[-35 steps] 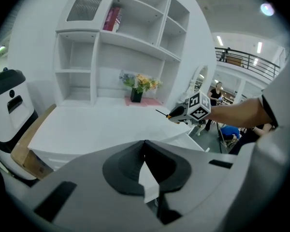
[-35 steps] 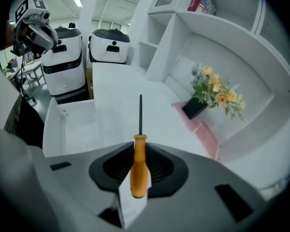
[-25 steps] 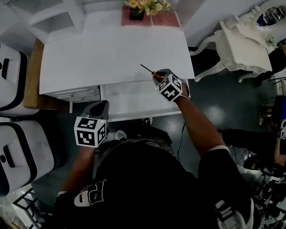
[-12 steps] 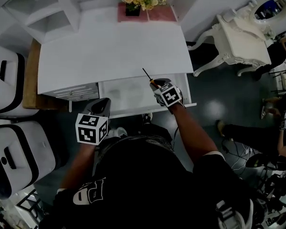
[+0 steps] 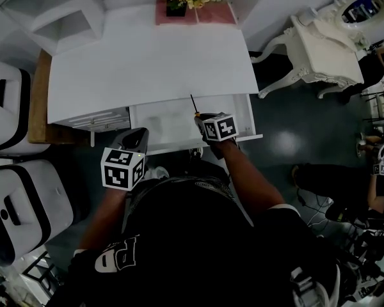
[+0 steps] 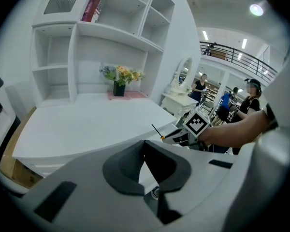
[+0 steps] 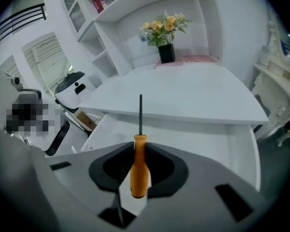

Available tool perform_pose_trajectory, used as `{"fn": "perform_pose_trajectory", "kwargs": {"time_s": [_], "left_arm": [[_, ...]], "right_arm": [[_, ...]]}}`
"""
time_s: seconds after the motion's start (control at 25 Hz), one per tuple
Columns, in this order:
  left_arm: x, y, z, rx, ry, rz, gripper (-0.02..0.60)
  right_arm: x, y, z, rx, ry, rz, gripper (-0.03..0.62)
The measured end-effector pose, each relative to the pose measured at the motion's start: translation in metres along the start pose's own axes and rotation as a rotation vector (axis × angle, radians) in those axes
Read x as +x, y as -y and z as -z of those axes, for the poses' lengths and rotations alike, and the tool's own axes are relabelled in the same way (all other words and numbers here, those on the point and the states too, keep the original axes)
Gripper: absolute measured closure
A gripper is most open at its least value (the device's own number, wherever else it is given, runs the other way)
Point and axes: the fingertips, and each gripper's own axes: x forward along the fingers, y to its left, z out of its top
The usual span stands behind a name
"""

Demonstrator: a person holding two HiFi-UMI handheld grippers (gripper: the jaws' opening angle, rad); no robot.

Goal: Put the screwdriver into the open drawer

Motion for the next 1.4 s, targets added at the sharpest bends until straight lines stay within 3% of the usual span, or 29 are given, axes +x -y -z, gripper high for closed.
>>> {"fn": "perform_pose_trajectory", "kwargs": {"time_s": [0.56, 0.8, 1.4], "left_arm": [[0.006, -0.004, 0.003, -0.035, -0.006, -0.021, 0.571], [0.011, -0.009, 0.003, -0.058, -0.005, -0.035, 0.571], [0.017, -0.015, 0.006, -0.122, -0.018, -0.082, 0.571]], "right_arm": [[0.028, 0.017, 0.042, 0.288, -0.137, -0.065, 0.511], [0.038, 0.018, 0.04, 0.383, -0.149, -0.089, 0.51], [0.085, 0.036, 0.048, 0.422, -0.265, -0.059, 0.51]]}}
